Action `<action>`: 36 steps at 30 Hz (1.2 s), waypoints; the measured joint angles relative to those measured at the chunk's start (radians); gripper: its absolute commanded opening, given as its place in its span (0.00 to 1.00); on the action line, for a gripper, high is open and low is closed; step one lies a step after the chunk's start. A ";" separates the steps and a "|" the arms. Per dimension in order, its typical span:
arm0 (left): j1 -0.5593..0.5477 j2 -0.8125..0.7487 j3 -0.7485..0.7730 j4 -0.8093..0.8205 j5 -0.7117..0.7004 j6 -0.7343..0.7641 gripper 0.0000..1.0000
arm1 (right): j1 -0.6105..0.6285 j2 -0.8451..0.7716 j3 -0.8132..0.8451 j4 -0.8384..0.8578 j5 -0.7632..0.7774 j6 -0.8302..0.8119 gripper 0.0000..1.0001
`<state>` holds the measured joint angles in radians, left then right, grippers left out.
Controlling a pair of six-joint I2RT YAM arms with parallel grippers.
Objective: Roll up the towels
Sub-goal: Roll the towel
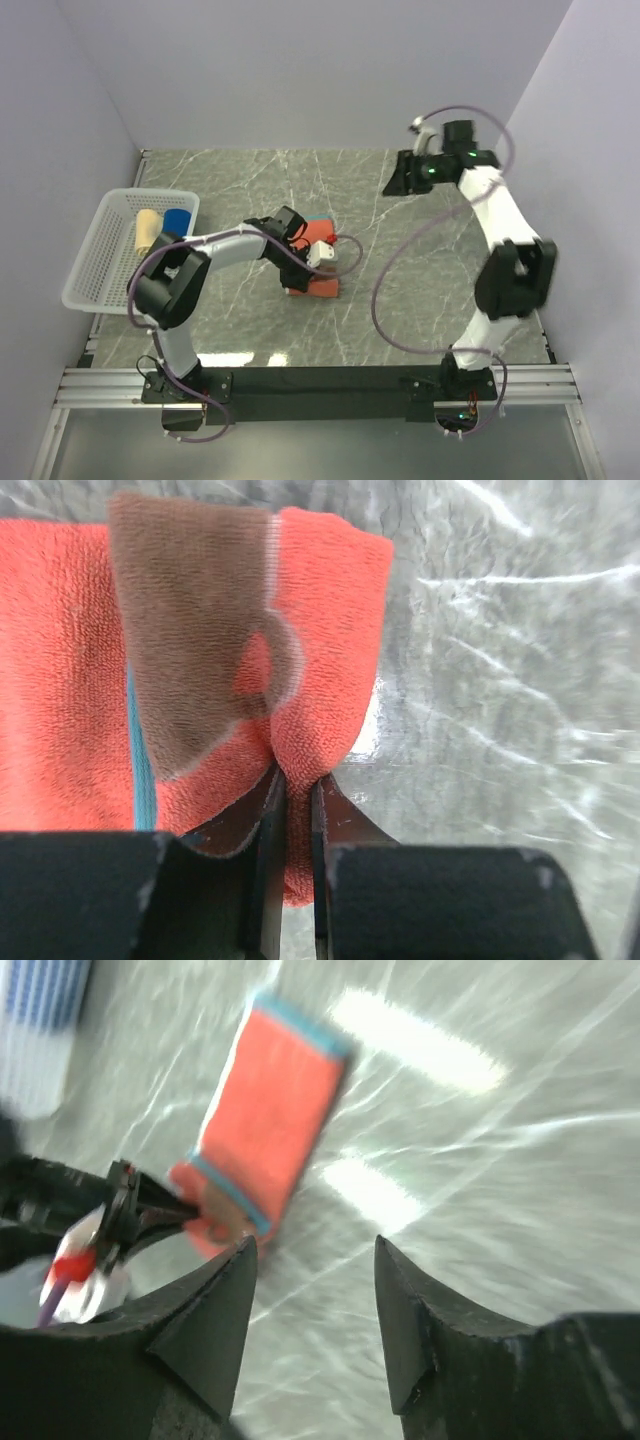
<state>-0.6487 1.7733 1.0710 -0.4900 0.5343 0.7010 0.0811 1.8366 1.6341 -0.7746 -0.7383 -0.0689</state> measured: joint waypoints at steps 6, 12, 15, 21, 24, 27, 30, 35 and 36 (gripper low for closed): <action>0.100 0.168 0.182 -0.202 0.196 -0.024 0.01 | -0.050 -0.510 -0.206 0.201 0.160 -0.094 1.00; 0.161 0.312 0.315 -0.353 0.336 -0.061 0.01 | 0.003 -0.761 -0.257 0.147 0.147 -0.373 1.00; 0.179 0.364 0.363 -0.410 0.378 -0.077 0.01 | 0.127 -0.794 -0.353 0.110 0.240 -0.493 0.93; 0.194 0.444 0.449 -0.512 0.414 -0.108 0.01 | 0.518 -0.797 -0.686 0.130 0.475 -0.586 0.75; 0.198 0.471 0.474 -0.544 0.429 -0.123 0.01 | 0.655 -0.722 -0.720 0.174 0.548 -0.602 0.66; 0.200 0.488 0.487 -0.566 0.441 -0.145 0.01 | 0.732 -0.587 -0.704 0.262 0.609 -0.602 0.65; 0.200 0.490 0.482 -0.573 0.441 -0.163 0.01 | 0.799 -0.449 -0.697 0.349 0.647 -0.602 0.65; 0.205 0.480 0.438 -0.579 0.445 -0.175 0.01 | 0.885 -0.307 -0.697 0.441 0.666 -0.601 0.65; 0.208 0.478 0.428 -0.584 0.447 -0.175 0.01 | 0.897 -0.289 -0.697 0.458 0.667 -0.601 0.65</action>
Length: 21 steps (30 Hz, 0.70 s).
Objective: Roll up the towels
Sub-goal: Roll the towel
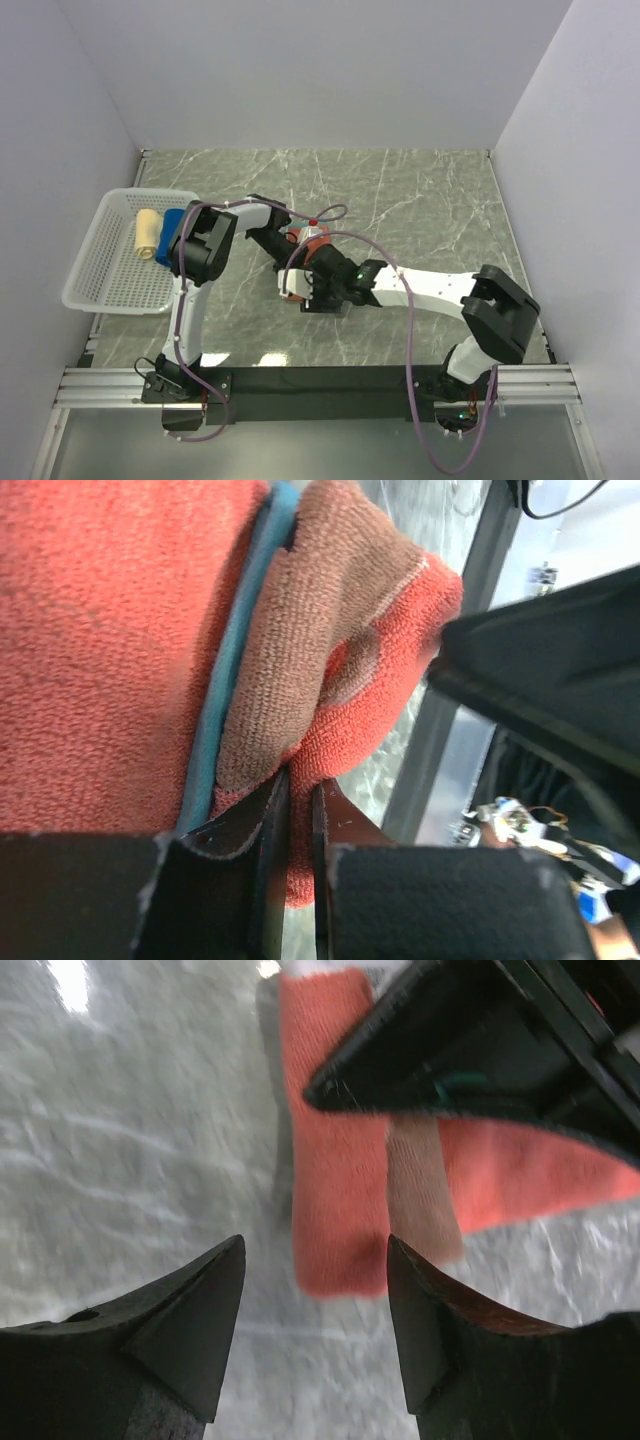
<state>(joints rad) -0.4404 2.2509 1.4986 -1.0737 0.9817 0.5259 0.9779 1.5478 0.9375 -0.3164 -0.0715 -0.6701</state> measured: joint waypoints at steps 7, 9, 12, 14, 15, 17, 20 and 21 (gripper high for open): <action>0.036 0.002 -0.040 -0.063 0.009 0.007 0.01 | 0.045 0.102 0.013 0.106 -0.001 -0.003 0.49; 0.046 0.007 -0.040 -0.085 0.006 0.012 0.01 | 0.046 0.144 0.028 0.122 -0.007 -0.007 0.34; 0.058 0.009 -0.043 -0.106 -0.006 0.017 0.04 | 0.045 0.191 0.053 0.131 -0.027 -0.001 0.22; 0.068 0.000 -0.058 -0.110 -0.008 0.031 0.11 | 0.040 0.204 0.077 0.114 -0.055 0.006 0.09; 0.074 -0.010 -0.071 -0.111 -0.014 0.039 0.14 | 0.033 0.212 0.094 0.103 -0.080 0.012 0.05; 0.088 -0.035 -0.101 -0.108 -0.031 0.056 0.19 | 0.019 0.233 0.132 0.069 -0.137 0.030 0.00; 0.110 -0.074 -0.134 -0.101 -0.056 0.076 0.27 | -0.015 0.275 0.203 0.008 -0.252 0.066 0.00; 0.119 -0.083 -0.138 -0.100 -0.059 0.082 0.29 | -0.029 0.290 0.223 -0.008 -0.290 0.077 0.00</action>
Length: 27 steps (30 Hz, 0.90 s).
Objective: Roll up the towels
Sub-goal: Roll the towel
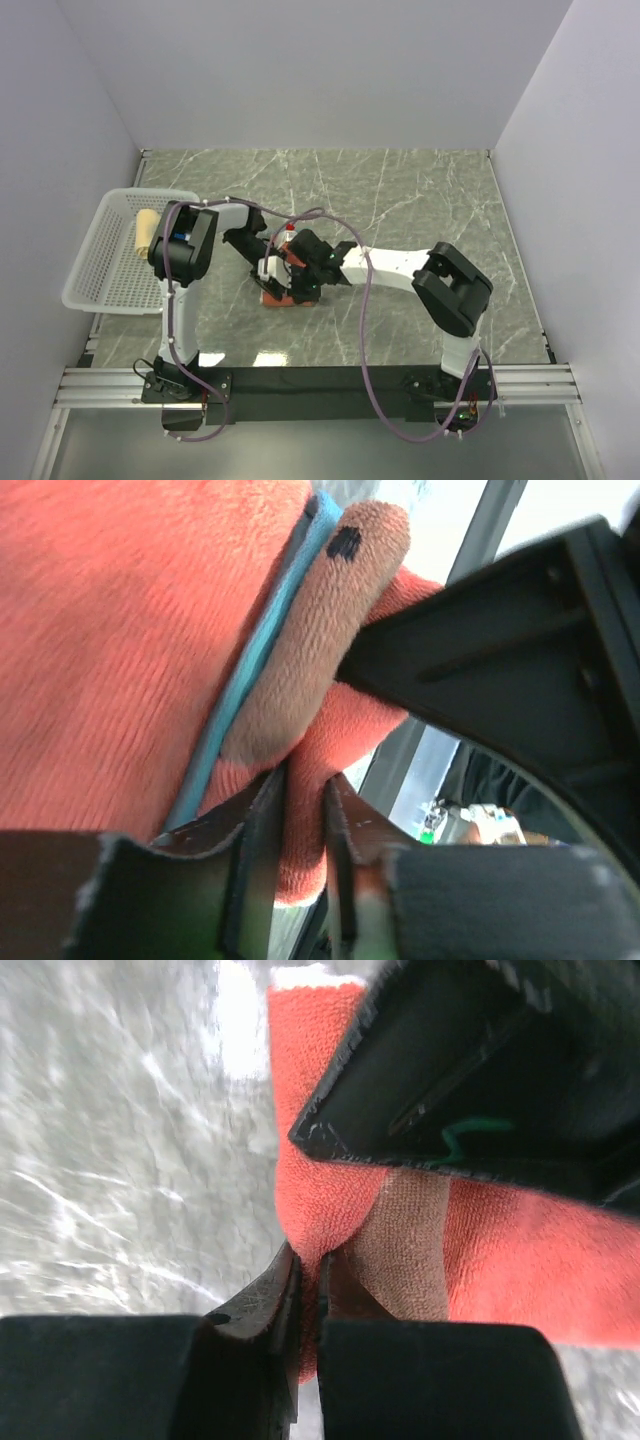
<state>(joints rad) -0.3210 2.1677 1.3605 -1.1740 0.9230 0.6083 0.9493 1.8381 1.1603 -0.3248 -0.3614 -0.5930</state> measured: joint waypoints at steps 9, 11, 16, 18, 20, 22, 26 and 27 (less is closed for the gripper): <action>0.200 -0.024 0.103 -0.078 0.021 0.092 0.38 | -0.101 0.112 0.130 -0.127 -0.250 0.115 0.00; 0.262 -0.032 0.152 -0.088 0.031 0.115 0.39 | -0.117 0.138 0.157 -0.159 -0.290 0.136 0.00; 0.385 -0.131 0.205 -0.092 0.048 0.140 0.38 | -0.167 0.239 0.266 -0.262 -0.418 0.196 0.00; 0.405 -0.229 0.177 -0.054 0.043 0.135 0.39 | -0.187 0.287 0.314 -0.306 -0.478 0.216 0.00; 0.409 -0.354 0.097 0.016 0.020 0.131 0.44 | -0.206 0.333 0.357 -0.348 -0.534 0.234 0.00; 0.404 -0.528 -0.032 0.101 -0.013 0.132 0.45 | -0.219 0.368 0.389 -0.384 -0.580 0.243 0.00; 0.367 -0.770 -0.218 0.205 -0.099 0.170 0.46 | -0.240 0.451 0.460 -0.463 -0.684 0.261 0.00; 0.347 -0.812 -0.263 0.232 -0.122 0.184 0.46 | -0.244 0.467 0.472 -0.477 -0.707 0.263 0.00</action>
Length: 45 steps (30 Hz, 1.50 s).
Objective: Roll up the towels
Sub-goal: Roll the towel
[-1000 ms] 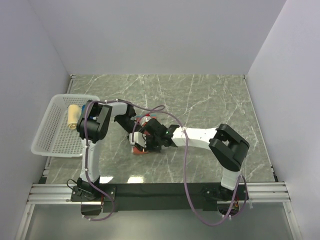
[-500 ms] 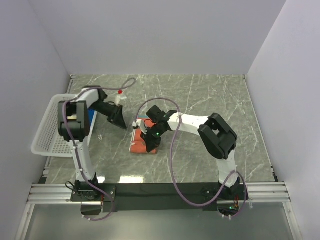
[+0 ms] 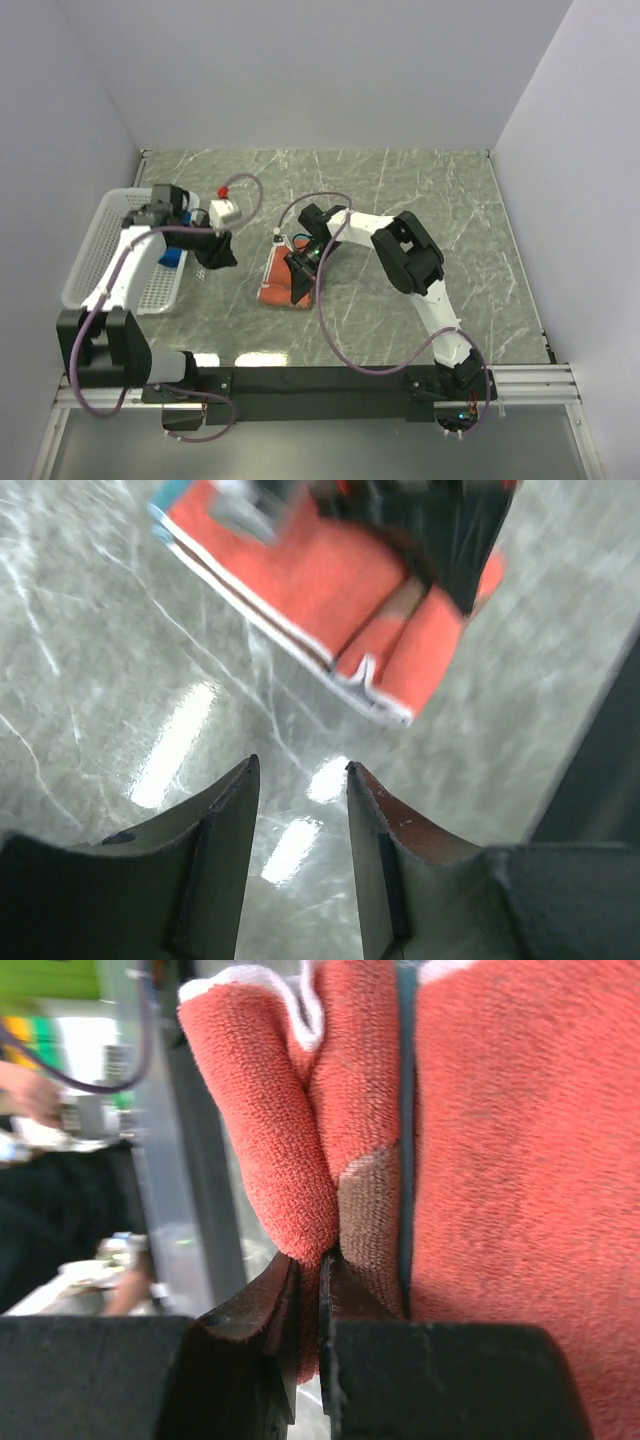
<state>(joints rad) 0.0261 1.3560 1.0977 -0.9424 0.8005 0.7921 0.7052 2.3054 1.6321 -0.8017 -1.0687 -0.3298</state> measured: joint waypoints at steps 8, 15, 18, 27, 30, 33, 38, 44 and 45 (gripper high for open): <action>-0.382 -0.308 -0.413 0.259 -0.221 0.126 0.48 | -0.047 0.126 0.087 -0.126 -0.170 -0.003 0.00; -0.605 -0.408 -0.591 0.505 -0.345 0.190 0.51 | -0.070 0.192 0.132 -0.223 -0.247 -0.022 0.00; -0.659 -0.379 -0.603 0.586 -0.375 0.209 0.52 | -0.073 0.211 0.150 -0.250 -0.260 -0.023 0.00; -0.715 -0.253 -0.632 0.775 -0.435 0.239 0.50 | -0.077 0.237 0.183 -0.294 -0.268 -0.020 0.00; -0.715 -0.187 -0.632 0.813 -0.444 0.244 0.45 | -0.078 0.249 0.196 -0.311 -0.276 -0.021 0.00; -0.715 -0.134 -0.625 0.846 -0.454 0.242 0.38 | -0.082 0.252 0.201 -0.322 -0.275 -0.027 0.00; -0.713 -0.026 -0.529 0.794 -0.454 0.214 0.26 | -0.084 0.239 0.189 -0.312 -0.254 -0.019 0.15; -0.702 0.083 -0.396 0.663 -0.408 0.209 0.10 | -0.097 0.210 0.205 -0.346 -0.171 -0.024 0.32; -0.700 0.097 -0.376 0.642 -0.402 0.210 0.07 | -0.102 0.206 0.211 -0.353 -0.156 -0.026 0.33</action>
<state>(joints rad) -0.6739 1.4528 0.7216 -0.3004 0.3981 1.0019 0.6033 2.5111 1.8427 -1.1549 -1.2247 -0.3557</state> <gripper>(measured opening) 0.281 0.300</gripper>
